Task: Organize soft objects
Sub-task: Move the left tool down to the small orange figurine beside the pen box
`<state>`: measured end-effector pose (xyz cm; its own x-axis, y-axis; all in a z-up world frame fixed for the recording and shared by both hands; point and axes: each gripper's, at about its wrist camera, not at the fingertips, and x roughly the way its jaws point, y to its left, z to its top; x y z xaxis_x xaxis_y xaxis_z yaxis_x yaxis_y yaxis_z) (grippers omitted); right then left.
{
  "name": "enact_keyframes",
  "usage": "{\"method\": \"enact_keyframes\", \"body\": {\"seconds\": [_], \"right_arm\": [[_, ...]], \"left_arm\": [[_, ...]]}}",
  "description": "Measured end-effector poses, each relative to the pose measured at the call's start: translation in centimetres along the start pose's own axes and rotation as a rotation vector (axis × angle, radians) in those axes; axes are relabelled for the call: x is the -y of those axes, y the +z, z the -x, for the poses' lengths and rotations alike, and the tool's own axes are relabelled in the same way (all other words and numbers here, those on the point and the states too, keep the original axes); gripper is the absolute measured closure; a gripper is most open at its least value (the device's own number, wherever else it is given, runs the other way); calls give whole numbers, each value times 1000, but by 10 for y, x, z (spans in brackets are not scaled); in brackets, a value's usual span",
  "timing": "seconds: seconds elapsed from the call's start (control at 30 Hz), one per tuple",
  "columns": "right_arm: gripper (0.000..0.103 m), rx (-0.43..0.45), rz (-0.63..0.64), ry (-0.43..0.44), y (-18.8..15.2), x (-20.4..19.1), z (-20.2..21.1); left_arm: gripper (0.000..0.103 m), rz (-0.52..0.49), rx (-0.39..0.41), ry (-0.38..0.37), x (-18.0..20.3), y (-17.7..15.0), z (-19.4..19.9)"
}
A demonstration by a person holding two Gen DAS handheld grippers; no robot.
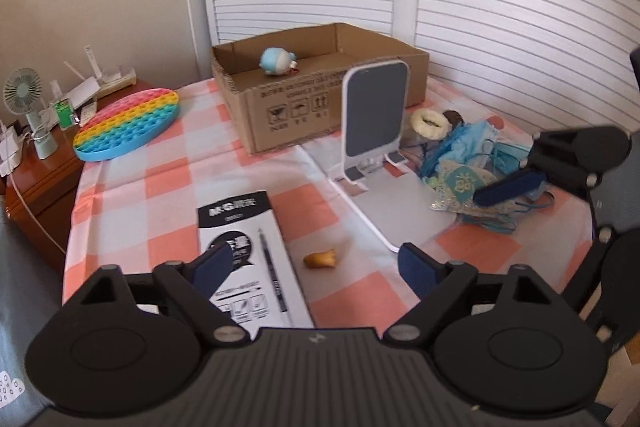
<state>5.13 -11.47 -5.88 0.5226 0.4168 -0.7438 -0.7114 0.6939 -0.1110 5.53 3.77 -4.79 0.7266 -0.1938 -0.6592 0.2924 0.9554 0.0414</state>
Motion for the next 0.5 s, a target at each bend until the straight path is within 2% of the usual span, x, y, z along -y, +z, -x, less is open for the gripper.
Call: {"method": "enact_keyframes", "body": {"seconds": [0.03,0.13,0.37,0.5], "right_arm": [[2,5,-15,-15,-1,6,2],[2,23,-49,-47,-5,18,7],[2,50,-94,-77,-12,34,10],[2,60,-99,-80,-14,38,11]], "left_arm": [[26,-8,-6,-9,3,1,-3],[31,-16,-32,-35,11,2,-12],[32,-15,-104,-73,22,5,-37],[33,10,-144,-35,22,2,-48]]}}
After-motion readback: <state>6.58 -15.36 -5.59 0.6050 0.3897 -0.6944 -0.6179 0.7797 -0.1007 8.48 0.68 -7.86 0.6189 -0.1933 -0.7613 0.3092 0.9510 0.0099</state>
